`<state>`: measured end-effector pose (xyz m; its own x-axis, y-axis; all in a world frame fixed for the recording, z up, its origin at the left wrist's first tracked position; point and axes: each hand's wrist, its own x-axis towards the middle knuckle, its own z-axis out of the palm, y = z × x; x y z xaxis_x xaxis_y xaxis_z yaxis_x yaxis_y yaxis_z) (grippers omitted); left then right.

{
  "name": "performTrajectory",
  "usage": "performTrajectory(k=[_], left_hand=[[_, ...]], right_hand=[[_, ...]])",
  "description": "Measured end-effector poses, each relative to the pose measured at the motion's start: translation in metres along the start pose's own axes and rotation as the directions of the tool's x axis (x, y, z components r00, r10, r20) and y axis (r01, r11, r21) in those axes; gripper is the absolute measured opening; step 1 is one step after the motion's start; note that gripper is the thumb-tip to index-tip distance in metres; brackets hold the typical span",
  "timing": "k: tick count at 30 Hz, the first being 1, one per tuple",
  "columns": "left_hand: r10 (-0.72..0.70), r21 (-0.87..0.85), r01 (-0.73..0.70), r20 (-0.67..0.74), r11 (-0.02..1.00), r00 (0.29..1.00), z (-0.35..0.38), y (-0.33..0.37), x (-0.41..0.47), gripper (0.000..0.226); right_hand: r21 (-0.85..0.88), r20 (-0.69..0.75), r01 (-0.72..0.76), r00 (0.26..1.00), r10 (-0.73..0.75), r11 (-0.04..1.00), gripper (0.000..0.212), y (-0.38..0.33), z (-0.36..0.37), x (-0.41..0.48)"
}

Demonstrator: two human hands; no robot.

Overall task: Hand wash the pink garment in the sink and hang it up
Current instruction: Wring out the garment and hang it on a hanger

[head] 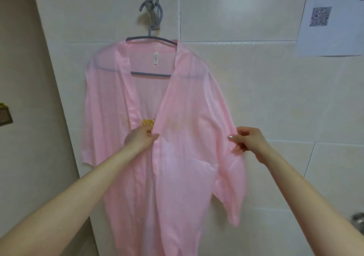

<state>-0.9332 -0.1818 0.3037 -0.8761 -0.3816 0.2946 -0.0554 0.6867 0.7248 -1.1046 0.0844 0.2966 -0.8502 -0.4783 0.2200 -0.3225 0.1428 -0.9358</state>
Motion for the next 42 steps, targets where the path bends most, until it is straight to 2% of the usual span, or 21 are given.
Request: performTrajectory(k=[3,4,6,7,8,10,11,14,17,18,20,21,23,25,27,29,30,32,35,38,42], left_hand=[[-0.001,-0.125,0.041,0.304,0.991,0.953,0.007,0.002,-0.008,0.011],[-0.006,-0.103,0.034,0.257,0.994,0.966,0.006,0.0,-0.006,0.018],[-0.032,0.127,0.039,-0.059,0.991,0.998,-0.003,-0.002,-0.001,0.029],[-0.054,0.119,0.063,-0.079,0.991,0.995,-0.003,-0.005,-0.001,0.027],[-0.042,0.039,0.04,0.047,0.998,0.998,-0.003,-0.001,-0.005,0.02],[-0.033,-0.158,0.106,0.407,0.982,0.913,0.001,0.005,-0.016,0.008],[-0.051,-0.163,0.127,0.405,0.978,0.913,0.001,0.006,-0.016,0.007],[-0.132,-0.087,0.137,0.058,0.987,0.99,-0.003,0.0,-0.015,0.01],[-0.038,-0.29,0.191,0.461,0.938,0.887,0.002,0.006,-0.023,0.016],[-0.04,-0.289,0.186,0.446,0.939,0.894,0.003,0.005,-0.025,0.015],[-0.15,-0.089,0.154,0.051,0.984,0.987,-0.001,-0.002,-0.014,0.005],[-0.186,0.004,0.188,-0.126,0.982,0.975,-0.002,-0.009,-0.008,0.005],[-0.2,0.011,0.203,-0.142,0.979,0.97,-0.001,-0.018,-0.002,0.015],[-0.227,0.098,0.255,-0.233,0.962,0.946,0.001,-0.028,0.0,0.012],[-0.09,0.232,0.244,-0.526,0.941,0.846,0.007,-0.03,-0.006,0.022],[0.196,0.306,0.015,-0.648,0.952,0.736,0.03,-0.02,-0.023,0.028],[0.294,0.294,-0.135,-0.604,0.946,0.741,0.048,-0.012,-0.036,0.025],[0.365,0.18,-0.324,-0.297,0.929,0.882,0.088,0.01,-0.063,0.018],[0.238,-0.049,-0.233,0.136,0.971,0.962,0.144,0.022,-0.075,0.036],[0.17,-0.073,-0.159,0.177,0.985,0.97,0.186,0.014,-0.075,0.053],[0.133,-0.021,-0.131,0.096,0.991,0.986,0.211,-0.001,-0.08,0.03]], right_hand=[[-0.091,-0.091,-0.011,0.996,0.003,0.996,0.034,0.002,0.004,0.004],[-0.102,-0.102,-0.009,0.995,-0.001,0.995,0.035,0.003,0.005,0.006],[-0.082,-0.106,0.003,0.994,-0.012,0.997,0.031,0.002,0.007,0.006],[-0.058,-0.098,0.006,0.995,-0.012,0.998,0.027,0.002,0.009,0.007],[-0.021,-0.091,0.006,0.996,-0.008,1.0,0.024,0.002,0.01,0.007],[0.024,-0.08,0.012,0.997,-0.01,1.0,0.014,0.004,0.013,0.008],[0.009,-0.085,0.019,0.996,-0.018,1.0,0.01,0.006,0.014,0.009],[-0.03,-0.073,0.017,0.997,-0.019,0.999,0.02,0.005,0.014,0.009],[-0.026,0.049,0.032,0.998,-0.031,0.999,0.007,-0.001,0.011,0.006],[-0.024,0.095,0.029,0.995,-0.027,0.999,0.007,-0.001,0.009,0.005],[0.011,0.186,-0.004,0.983,0.002,1.0,0.01,-0.001,0.004,0.003],[0.013,0.202,-0.026,0.979,0.023,1.0,0.016,0.001,0.0,0.003],[-0.073,0.155,-0.02,0.987,0.031,0.997,0.018,0.004,-0.004,0.003],[-0.334,0.034,0.064,0.998,-0.056,0.94,0.023,0.007,-0.009,0.004],[-0.457,-0.019,0.094,0.993,-0.116,0.884,0.04,0.01,-0.011,0.005],[-0.374,0.023,0.117,0.993,-0.117,0.92,0.053,0.012,-0.01,-0.001],[-0.323,0.051,0.112,0.994,-0.101,0.94,0.056,0.011,-0.008,-0.006],[-0.218,0.172,0.074,0.984,-0.036,0.973,0.042,0.008,-0.001,-0.021],[-0.145,0.395,0.034,0.918,0.026,0.989,0.028,0.014,0.007,-0.04],[-0.057,0.48,-0.031,0.876,0.055,0.998,0.029,0.033,0.002,-0.051],[-0.136,0.382,-0.067,0.917,0.115,0.988,0.019,0.065,0.003,-0.068]])
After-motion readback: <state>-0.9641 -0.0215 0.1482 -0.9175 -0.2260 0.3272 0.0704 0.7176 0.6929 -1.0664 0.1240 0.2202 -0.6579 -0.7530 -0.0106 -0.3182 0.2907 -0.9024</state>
